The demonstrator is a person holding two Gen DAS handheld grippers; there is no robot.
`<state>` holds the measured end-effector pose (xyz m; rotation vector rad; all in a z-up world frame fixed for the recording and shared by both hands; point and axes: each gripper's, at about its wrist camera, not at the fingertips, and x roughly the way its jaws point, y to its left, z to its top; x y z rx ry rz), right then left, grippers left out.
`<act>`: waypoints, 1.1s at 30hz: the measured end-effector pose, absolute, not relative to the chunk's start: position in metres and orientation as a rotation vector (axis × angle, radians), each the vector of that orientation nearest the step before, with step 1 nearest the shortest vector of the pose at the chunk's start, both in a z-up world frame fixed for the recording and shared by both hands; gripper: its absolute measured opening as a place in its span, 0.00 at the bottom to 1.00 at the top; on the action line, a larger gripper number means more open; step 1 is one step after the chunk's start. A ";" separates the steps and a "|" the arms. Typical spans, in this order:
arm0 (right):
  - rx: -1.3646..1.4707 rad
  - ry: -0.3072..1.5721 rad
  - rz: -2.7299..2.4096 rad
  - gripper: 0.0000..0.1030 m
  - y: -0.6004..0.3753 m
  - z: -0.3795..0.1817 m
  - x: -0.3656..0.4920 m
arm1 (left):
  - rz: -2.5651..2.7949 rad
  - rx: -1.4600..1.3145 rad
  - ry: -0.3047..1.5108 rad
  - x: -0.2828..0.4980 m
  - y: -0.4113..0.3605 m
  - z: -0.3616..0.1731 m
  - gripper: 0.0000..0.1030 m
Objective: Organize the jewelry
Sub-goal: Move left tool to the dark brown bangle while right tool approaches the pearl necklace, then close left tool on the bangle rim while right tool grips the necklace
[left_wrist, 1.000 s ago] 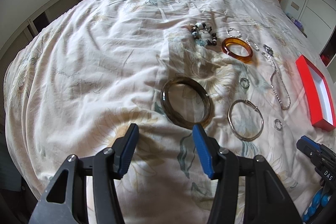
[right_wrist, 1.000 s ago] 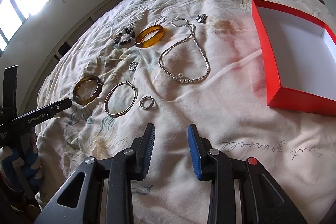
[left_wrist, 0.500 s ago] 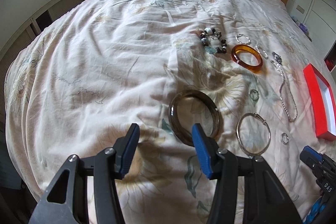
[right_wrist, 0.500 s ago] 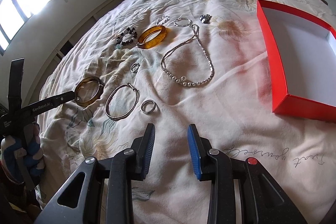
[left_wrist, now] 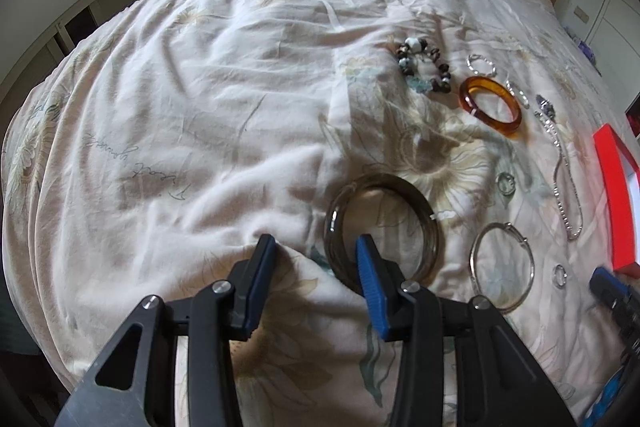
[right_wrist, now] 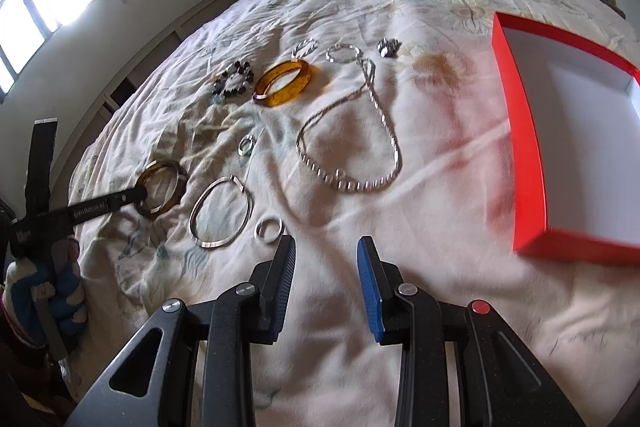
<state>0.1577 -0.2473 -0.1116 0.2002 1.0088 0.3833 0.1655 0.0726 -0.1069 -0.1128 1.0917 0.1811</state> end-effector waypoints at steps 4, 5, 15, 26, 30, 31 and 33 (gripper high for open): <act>0.196 0.987 0.368 0.32 -0.246 -0.105 0.179 | 0.189 -0.120 1.110 0.170 0.075 -0.113 0.35; 0.193 0.981 0.369 0.32 -0.244 -0.103 0.187 | 0.189 -0.119 1.111 0.170 0.075 -0.114 0.35; 0.203 1.011 0.399 0.32 -0.228 -0.121 0.201 | 0.188 -0.129 1.114 0.172 0.079 -0.120 0.25; 0.160 1.035 0.419 0.32 -0.218 -0.134 0.211 | 0.172 -0.129 1.148 0.179 0.080 -0.126 0.22; 0.135 1.050 0.426 0.32 -0.211 -0.141 0.219 | 0.173 -0.124 1.168 0.183 0.078 -0.130 0.22; 0.136 1.054 0.428 0.32 -0.211 -0.143 0.221 | 0.176 -0.120 1.171 0.183 0.078 -0.130 0.22; 0.146 1.060 0.428 0.31 -0.212 -0.145 0.224 | 0.182 -0.109 1.172 0.185 0.076 -0.131 0.22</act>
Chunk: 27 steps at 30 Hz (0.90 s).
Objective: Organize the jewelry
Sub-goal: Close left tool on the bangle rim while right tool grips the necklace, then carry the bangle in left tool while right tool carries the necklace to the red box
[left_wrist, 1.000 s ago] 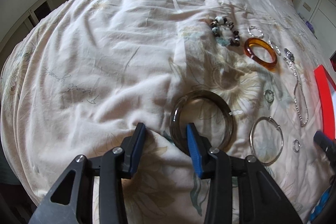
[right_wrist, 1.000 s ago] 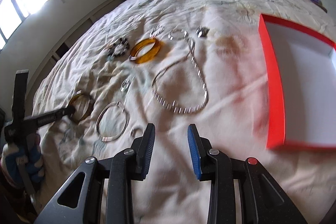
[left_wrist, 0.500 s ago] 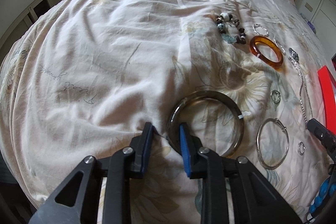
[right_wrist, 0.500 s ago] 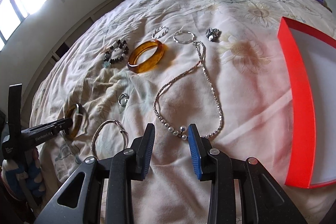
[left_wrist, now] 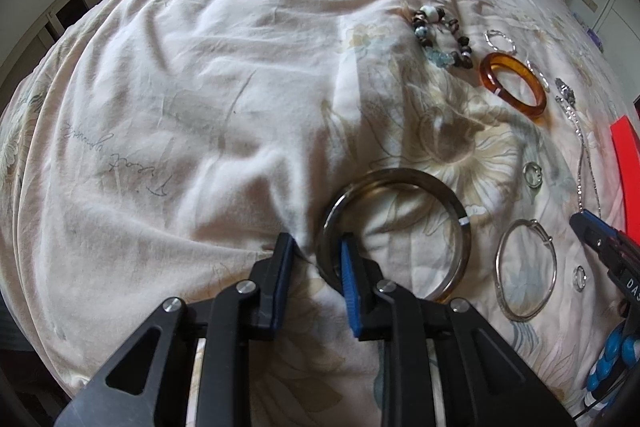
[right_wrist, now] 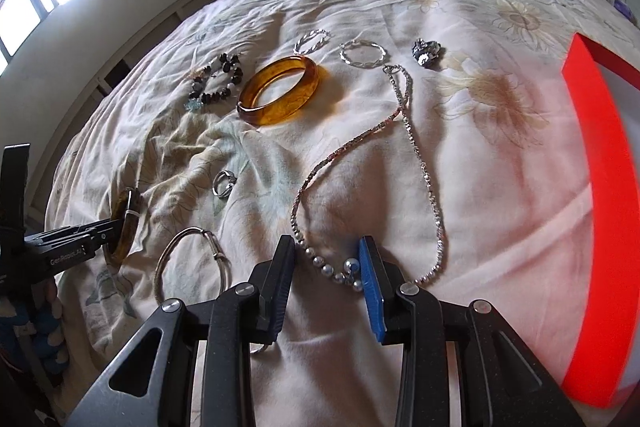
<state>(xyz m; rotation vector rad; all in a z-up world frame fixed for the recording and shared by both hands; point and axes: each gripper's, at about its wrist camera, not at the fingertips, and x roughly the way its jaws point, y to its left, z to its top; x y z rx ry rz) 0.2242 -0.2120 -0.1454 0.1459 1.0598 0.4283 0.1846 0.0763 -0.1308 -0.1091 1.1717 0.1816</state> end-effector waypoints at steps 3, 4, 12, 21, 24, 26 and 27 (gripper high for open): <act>0.175 1.066 0.436 0.26 -0.217 -0.147 0.227 | 0.181 -0.113 1.160 0.184 0.078 -0.130 0.19; 0.185 1.068 0.439 0.24 -0.218 -0.147 0.227 | 0.184 -0.119 1.155 0.183 0.079 -0.130 0.17; 0.251 1.073 0.457 0.11 -0.229 -0.139 0.220 | 0.177 -0.239 1.118 0.174 0.095 -0.120 0.11; 0.287 1.037 0.437 0.11 -0.245 -0.114 0.202 | 0.161 -0.248 1.079 0.161 0.094 -0.099 0.09; 0.294 1.015 0.435 0.11 -0.248 -0.101 0.195 | 0.156 -0.251 1.064 0.154 0.094 -0.088 0.09; 0.303 0.997 0.433 0.11 -0.251 -0.092 0.191 | 0.155 -0.251 1.050 0.150 0.094 -0.081 0.09; 0.307 0.989 0.434 0.11 -0.254 -0.087 0.189 | 0.154 -0.251 1.045 0.147 0.094 -0.078 0.09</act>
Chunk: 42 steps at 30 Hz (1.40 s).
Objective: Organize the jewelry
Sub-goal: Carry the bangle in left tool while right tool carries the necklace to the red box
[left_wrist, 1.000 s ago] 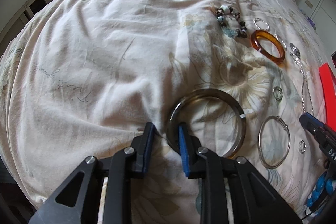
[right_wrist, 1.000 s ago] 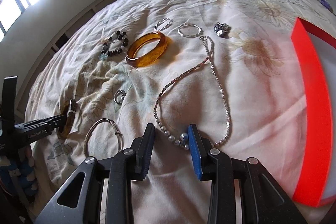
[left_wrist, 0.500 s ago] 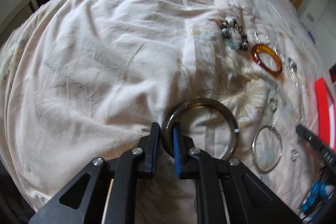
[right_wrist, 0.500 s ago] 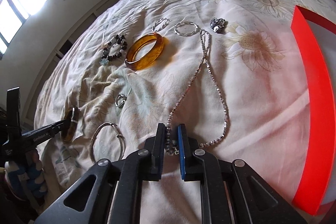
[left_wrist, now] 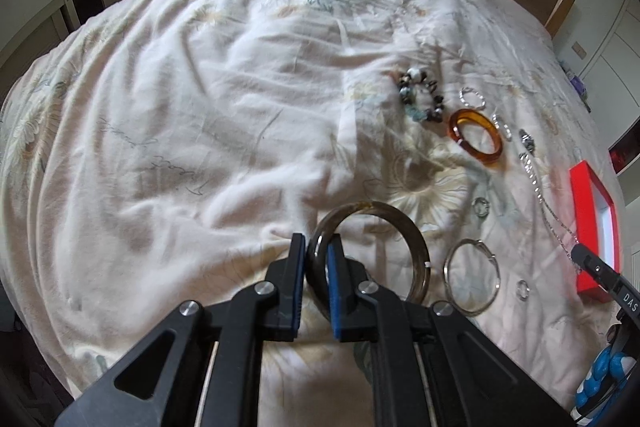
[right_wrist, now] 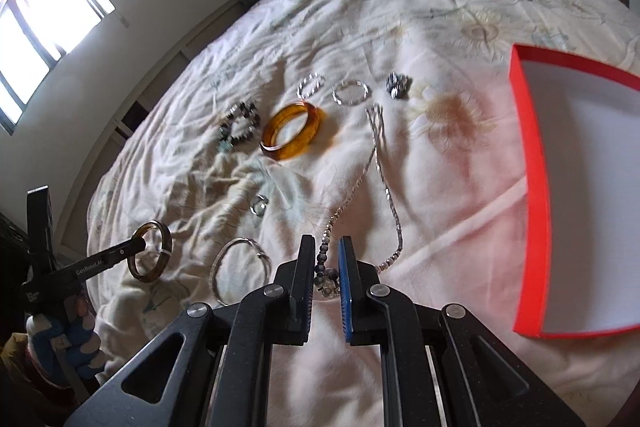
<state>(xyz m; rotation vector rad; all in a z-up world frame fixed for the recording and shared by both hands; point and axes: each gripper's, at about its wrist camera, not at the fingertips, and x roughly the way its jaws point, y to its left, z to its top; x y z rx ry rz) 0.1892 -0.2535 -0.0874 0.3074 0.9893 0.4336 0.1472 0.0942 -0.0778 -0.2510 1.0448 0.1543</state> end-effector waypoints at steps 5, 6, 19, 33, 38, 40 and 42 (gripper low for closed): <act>0.321 0.930 0.438 0.11 -0.263 -0.057 0.175 | 0.144 -0.253 1.007 0.136 0.093 -0.055 0.09; 0.323 0.919 0.440 0.11 -0.266 -0.051 0.172 | 0.139 -0.253 0.999 0.133 0.092 -0.050 0.09; 0.373 0.738 0.429 0.03 -0.310 0.030 0.115 | 0.046 -0.205 0.893 0.097 0.057 0.014 0.09; 0.402 0.783 0.423 0.07 -0.344 0.012 0.094 | -0.039 -0.147 0.866 0.095 0.005 0.038 0.09; 0.447 0.916 0.467 0.30 -0.326 -0.049 0.089 | -0.021 -0.147 0.895 0.097 0.011 0.025 0.09; 0.477 0.980 0.483 0.40 -0.320 -0.076 0.085 | -0.011 -0.145 0.902 0.097 0.015 0.021 0.09; 0.495 1.034 0.487 0.40 -0.315 -0.098 0.081 | -0.002 -0.146 0.908 0.098 0.020 0.017 0.09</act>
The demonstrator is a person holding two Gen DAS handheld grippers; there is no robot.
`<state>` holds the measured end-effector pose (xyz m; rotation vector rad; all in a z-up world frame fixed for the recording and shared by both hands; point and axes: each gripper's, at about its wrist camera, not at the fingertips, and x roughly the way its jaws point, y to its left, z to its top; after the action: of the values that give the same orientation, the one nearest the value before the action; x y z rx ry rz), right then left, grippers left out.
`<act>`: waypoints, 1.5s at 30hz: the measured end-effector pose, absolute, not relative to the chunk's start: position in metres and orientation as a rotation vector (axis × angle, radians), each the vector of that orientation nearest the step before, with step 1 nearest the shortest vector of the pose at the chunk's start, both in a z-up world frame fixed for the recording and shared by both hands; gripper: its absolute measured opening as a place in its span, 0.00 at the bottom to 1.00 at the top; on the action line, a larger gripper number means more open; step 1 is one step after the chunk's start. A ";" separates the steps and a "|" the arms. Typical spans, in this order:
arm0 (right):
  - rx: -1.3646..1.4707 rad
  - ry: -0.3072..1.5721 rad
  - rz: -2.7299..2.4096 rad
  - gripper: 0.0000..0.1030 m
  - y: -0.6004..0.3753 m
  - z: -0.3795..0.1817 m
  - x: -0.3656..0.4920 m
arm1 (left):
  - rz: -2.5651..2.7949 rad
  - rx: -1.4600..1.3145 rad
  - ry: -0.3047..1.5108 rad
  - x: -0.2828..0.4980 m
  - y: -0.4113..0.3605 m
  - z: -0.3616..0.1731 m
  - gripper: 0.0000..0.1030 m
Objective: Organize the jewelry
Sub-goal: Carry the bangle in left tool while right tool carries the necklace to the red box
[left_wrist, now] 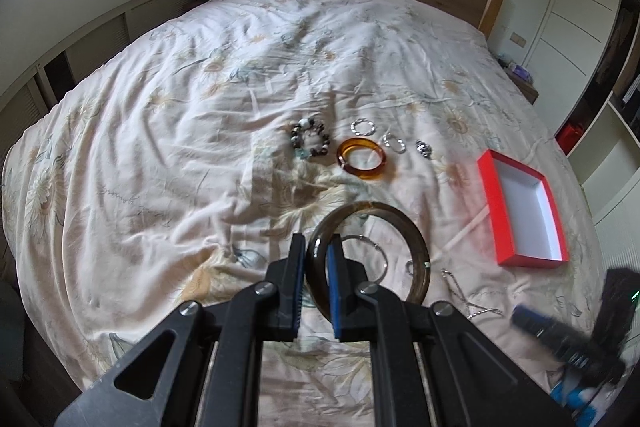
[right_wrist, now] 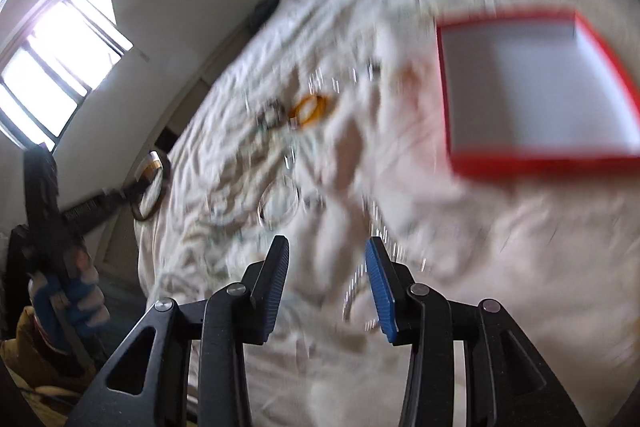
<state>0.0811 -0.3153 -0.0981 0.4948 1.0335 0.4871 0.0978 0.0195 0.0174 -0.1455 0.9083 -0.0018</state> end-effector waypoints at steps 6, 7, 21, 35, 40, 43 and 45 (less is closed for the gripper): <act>0.536 1.115 0.478 0.43 -0.308 -0.136 0.089 | 0.019 -0.151 0.930 0.103 0.028 0.006 0.09; 0.540 1.120 0.477 0.44 -0.308 -0.140 0.092 | 0.023 -0.151 0.933 0.104 0.029 0.005 0.09; 0.591 1.053 0.487 0.06 -0.313 -0.132 0.112 | 0.036 -0.132 0.947 0.111 0.025 0.003 0.09; 0.483 0.723 0.531 0.06 -0.376 0.062 0.133 | -0.197 -0.100 0.884 0.148 -0.077 0.056 0.09; 0.414 0.651 0.448 0.06 -0.411 0.096 0.160 | -0.301 -0.056 0.845 0.178 -0.139 0.073 0.09; 0.402 0.644 0.396 0.06 -0.433 0.096 0.178 | -0.350 -0.020 0.838 0.201 -0.180 0.072 0.09; 0.410 0.651 0.360 0.06 -0.450 0.085 0.195 | -0.370 0.002 0.841 0.215 -0.202 0.068 0.09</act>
<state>0.1950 -0.4500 0.0852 0.4098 0.6512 0.3600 0.2148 -0.2023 0.0678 0.0021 0.8411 -0.3705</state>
